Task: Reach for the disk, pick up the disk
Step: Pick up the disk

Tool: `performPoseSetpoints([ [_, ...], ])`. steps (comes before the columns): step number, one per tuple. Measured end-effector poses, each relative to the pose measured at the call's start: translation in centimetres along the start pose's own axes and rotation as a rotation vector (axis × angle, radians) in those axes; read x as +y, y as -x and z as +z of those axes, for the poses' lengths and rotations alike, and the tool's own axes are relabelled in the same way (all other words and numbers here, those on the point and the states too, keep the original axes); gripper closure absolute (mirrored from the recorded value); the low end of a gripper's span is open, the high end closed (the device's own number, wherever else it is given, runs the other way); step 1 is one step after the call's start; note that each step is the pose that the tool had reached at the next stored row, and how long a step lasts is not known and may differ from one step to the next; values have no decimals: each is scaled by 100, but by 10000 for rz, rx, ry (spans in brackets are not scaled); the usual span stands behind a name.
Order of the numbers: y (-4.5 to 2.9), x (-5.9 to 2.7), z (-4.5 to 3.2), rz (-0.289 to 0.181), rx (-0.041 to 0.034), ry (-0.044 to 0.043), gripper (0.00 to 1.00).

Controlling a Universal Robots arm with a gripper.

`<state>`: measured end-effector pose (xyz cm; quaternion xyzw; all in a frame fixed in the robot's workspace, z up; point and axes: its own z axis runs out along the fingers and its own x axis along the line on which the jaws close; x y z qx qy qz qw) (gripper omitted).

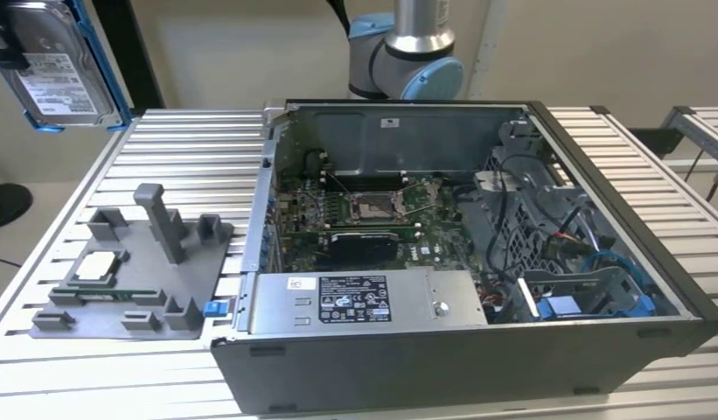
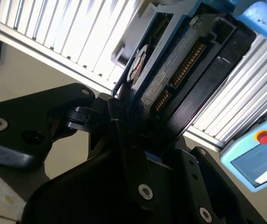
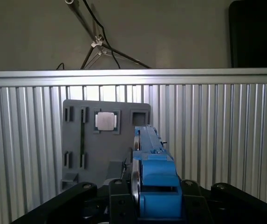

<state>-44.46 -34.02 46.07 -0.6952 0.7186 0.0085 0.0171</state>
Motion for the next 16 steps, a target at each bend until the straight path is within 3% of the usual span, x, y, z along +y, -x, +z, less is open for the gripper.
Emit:
performPoseSetpoints([
  [5,1,-62,1,-4,0,0,100],
  [16,9,-285,5,-13,-1,2,100],
])
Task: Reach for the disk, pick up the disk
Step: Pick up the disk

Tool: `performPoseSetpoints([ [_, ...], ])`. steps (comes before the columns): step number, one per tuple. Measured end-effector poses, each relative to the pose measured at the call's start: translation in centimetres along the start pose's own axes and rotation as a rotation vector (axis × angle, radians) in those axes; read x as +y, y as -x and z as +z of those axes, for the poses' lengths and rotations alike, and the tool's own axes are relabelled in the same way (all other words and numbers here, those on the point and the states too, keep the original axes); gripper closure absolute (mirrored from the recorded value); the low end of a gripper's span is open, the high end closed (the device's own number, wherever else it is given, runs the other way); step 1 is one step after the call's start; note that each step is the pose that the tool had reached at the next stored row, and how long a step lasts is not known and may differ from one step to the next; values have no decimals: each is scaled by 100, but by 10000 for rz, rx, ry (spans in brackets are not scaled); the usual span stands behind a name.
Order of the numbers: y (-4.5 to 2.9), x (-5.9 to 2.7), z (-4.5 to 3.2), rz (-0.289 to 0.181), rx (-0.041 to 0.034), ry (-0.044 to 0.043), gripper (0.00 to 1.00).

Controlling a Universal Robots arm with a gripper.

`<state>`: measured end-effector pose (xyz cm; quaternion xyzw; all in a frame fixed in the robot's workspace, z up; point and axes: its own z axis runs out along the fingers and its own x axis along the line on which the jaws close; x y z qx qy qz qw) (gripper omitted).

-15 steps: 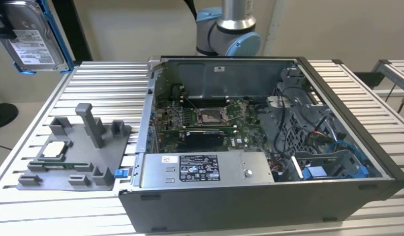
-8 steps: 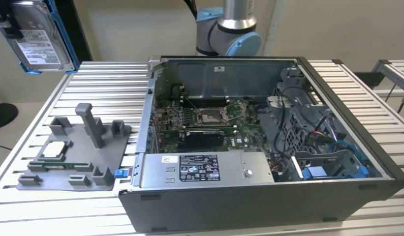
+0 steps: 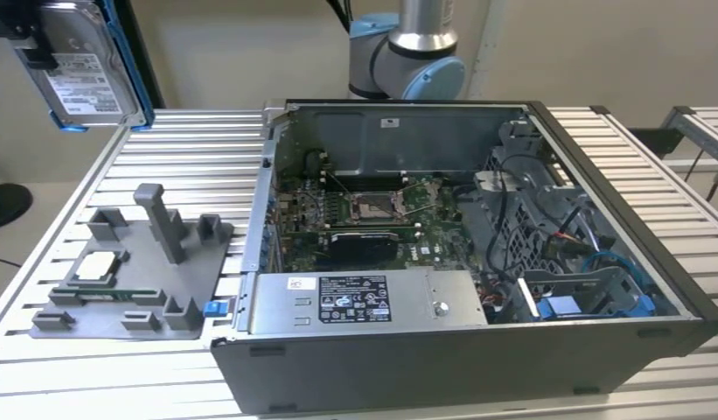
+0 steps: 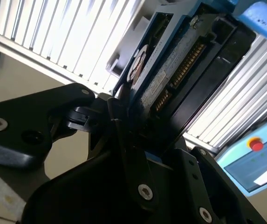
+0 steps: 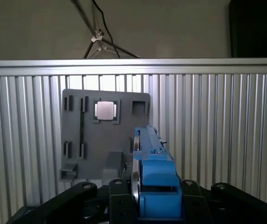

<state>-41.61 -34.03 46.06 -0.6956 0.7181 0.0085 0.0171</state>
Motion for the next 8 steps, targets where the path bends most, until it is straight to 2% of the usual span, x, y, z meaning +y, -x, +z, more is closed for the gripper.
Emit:
performPoseSetpoints([
  [8,6,-190,2,-6,0,3,100],
])
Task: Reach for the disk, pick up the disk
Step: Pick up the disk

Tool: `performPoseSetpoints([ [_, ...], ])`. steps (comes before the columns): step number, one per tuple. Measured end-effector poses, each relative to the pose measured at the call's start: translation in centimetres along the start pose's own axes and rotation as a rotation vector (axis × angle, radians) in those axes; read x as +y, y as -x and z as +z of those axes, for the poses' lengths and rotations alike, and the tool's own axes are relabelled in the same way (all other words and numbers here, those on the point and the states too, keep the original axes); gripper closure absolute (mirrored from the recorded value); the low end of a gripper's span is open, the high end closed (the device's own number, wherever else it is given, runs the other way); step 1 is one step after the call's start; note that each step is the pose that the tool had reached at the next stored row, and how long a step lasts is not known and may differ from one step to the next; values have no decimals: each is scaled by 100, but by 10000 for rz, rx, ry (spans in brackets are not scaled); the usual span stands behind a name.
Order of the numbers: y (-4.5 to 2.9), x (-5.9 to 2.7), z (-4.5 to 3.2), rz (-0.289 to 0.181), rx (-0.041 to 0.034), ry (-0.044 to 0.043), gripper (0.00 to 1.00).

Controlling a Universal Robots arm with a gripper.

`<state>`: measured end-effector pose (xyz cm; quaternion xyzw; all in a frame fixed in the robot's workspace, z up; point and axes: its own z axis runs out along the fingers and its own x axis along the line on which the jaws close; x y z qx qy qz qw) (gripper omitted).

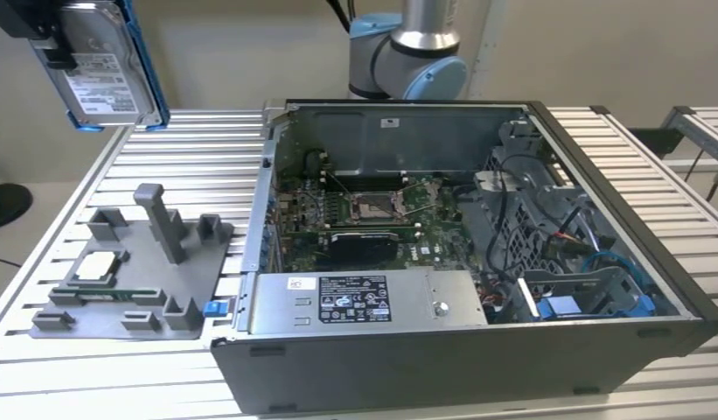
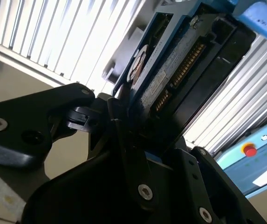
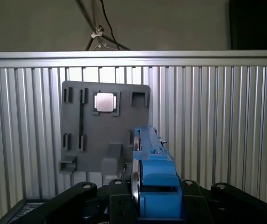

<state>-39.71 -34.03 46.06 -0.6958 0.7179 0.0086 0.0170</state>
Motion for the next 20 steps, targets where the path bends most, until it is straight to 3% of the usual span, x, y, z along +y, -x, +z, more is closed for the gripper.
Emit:
performPoseSetpoints([
  [20,15,-467,6,-15,0,3,100],
])
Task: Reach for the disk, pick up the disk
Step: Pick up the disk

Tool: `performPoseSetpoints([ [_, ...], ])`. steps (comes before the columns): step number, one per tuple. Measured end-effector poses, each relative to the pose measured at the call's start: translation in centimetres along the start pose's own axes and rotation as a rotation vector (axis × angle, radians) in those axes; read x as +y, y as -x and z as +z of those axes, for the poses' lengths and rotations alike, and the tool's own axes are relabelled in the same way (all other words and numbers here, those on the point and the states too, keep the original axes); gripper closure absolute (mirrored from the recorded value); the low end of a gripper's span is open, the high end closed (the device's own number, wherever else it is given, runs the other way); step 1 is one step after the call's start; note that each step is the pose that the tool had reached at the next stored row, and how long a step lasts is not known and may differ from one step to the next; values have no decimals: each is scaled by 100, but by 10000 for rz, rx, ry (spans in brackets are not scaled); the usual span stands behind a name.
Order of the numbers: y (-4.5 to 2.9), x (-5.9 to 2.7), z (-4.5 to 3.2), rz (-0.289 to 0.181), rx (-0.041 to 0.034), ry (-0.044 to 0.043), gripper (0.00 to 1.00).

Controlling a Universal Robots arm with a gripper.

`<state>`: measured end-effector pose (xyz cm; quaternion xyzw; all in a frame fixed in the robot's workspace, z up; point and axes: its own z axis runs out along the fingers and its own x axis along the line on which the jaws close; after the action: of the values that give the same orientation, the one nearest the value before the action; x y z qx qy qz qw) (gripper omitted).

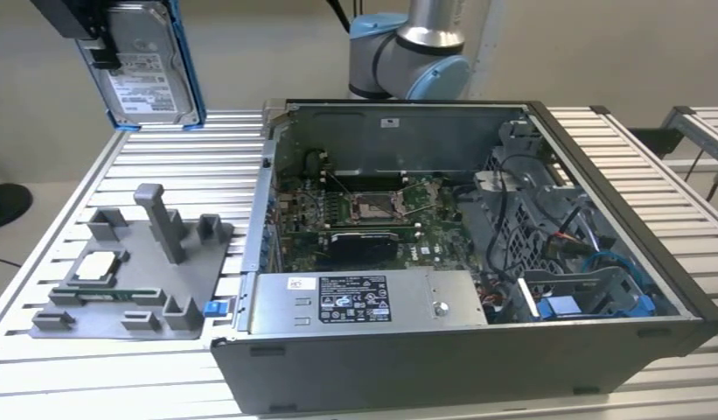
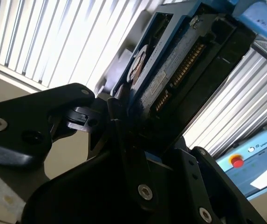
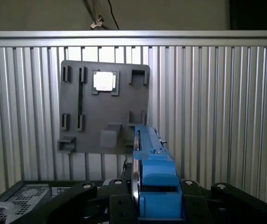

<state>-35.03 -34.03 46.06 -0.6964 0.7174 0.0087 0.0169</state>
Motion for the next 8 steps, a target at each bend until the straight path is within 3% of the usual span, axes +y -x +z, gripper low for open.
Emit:
performPoseSetpoints([
  [8,7,-222,3,-6,0,1,100],
])
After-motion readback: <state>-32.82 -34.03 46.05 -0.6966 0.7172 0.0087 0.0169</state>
